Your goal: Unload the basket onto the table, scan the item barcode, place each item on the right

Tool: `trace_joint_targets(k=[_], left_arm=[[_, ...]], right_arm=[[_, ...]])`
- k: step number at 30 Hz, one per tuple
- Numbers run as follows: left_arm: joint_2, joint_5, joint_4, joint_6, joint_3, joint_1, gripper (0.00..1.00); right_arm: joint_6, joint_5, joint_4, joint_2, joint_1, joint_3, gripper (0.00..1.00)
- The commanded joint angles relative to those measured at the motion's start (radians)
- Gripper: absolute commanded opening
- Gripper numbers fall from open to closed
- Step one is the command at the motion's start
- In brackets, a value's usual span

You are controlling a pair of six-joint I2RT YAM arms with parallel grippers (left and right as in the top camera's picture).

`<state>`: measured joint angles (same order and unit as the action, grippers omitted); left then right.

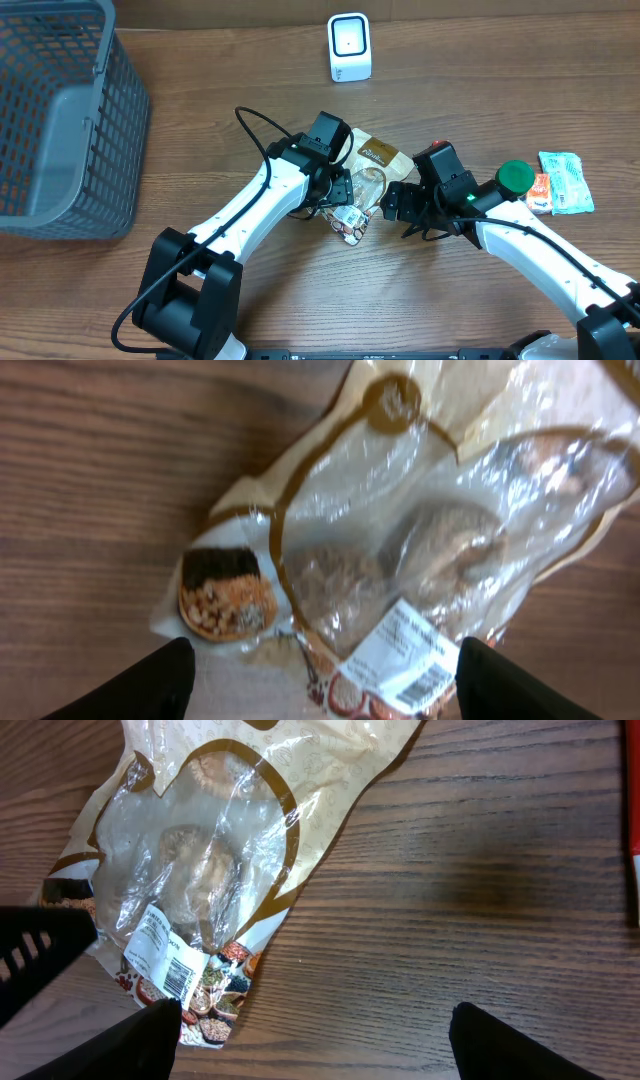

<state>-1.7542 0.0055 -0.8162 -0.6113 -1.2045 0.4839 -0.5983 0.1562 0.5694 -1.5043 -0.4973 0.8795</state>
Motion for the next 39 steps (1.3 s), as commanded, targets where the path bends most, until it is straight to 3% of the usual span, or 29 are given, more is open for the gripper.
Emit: trace_joint_targets(k=[1, 7, 13, 18, 26, 29, 31, 35, 39], left_arm=[[0.008, -0.046, 0.032, -0.043, 0.006, -0.01, 0.75], [0.008, -0.048, 0.066, -0.048, 0.007, -0.007, 0.71], [-0.026, -0.072, 0.058, -0.057, 0.007, -0.008, 0.86], [-0.106, -0.061, 0.063, -0.066, 0.007, -0.008, 0.89], [-0.163, -0.048, 0.066, -0.062, 0.007, -0.013, 0.73], [-0.163, -0.043, 0.064, -0.06, 0.007, -0.014, 0.71], [-0.163, -0.034, 0.066, -0.039, 0.007, -0.014, 0.81], [-0.161, -0.014, 0.04, 0.014, -0.021, -0.026, 0.91], [-0.158, -0.012, -0.047, 0.018, -0.11, -0.054, 0.94]], right_arm=[[0.005, -0.01, -0.002, 0.006, 0.002, 0.012, 0.88], [0.005, -0.01, 0.005, 0.006, 0.002, 0.012, 0.88], [0.005, -0.01, 0.005, 0.006, 0.002, 0.012, 0.88], [0.005, -0.01, 0.005, 0.006, 0.002, 0.012, 0.88], [0.005, -0.01, 0.005, 0.006, 0.002, 0.012, 0.88], [0.005, -0.01, 0.005, 0.006, 0.002, 0.012, 0.88], [0.005, -0.01, 0.006, 0.006, 0.002, 0.012, 0.88], [0.005, -0.01, 0.005, 0.006, 0.002, 0.012, 0.88], [0.005, -0.011, 0.005, 0.006, 0.002, 0.012, 0.88]])
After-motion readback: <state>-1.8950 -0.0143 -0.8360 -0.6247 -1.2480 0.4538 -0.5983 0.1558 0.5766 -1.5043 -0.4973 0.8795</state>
